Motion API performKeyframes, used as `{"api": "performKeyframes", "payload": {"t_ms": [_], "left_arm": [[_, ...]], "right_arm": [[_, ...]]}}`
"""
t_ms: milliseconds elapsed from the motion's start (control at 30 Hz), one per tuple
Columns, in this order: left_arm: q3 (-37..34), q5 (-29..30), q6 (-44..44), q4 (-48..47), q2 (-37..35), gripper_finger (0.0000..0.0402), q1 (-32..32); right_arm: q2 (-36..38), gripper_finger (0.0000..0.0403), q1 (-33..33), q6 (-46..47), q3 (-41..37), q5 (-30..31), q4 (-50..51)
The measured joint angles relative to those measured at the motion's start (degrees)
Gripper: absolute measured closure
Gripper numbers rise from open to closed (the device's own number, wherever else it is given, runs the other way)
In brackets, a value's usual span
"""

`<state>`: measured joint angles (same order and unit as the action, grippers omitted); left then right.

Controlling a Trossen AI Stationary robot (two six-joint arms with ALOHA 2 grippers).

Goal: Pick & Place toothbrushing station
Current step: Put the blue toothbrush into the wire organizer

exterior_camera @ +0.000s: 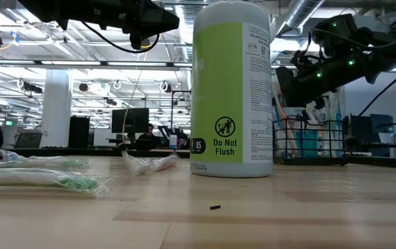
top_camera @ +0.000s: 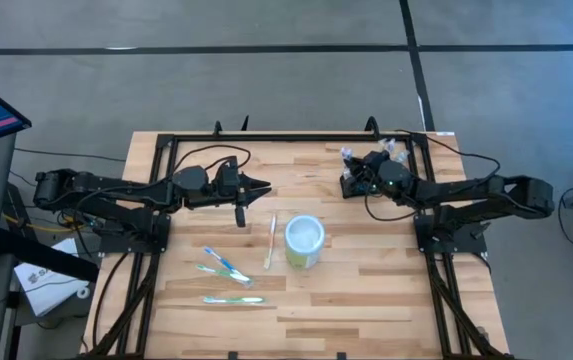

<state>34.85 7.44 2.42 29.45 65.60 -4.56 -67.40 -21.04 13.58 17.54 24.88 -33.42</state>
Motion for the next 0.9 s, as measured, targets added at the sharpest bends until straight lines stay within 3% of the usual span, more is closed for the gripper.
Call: {"api": "performKeyframes", "payload": {"t_ms": [633,900], "left_arm": [[0.0,0.0,0.0,-0.3,0.0,0.0348,0.0],[0.0,0.0,0.0,-0.3,0.0,0.0348,0.0]], "right_arm": [[0.8,0.0338,0.1,-1.6,0.0,0.5,1.9],[2.6,0.0271,0.8,-2.4,0.0,0.6,2.8]]}}
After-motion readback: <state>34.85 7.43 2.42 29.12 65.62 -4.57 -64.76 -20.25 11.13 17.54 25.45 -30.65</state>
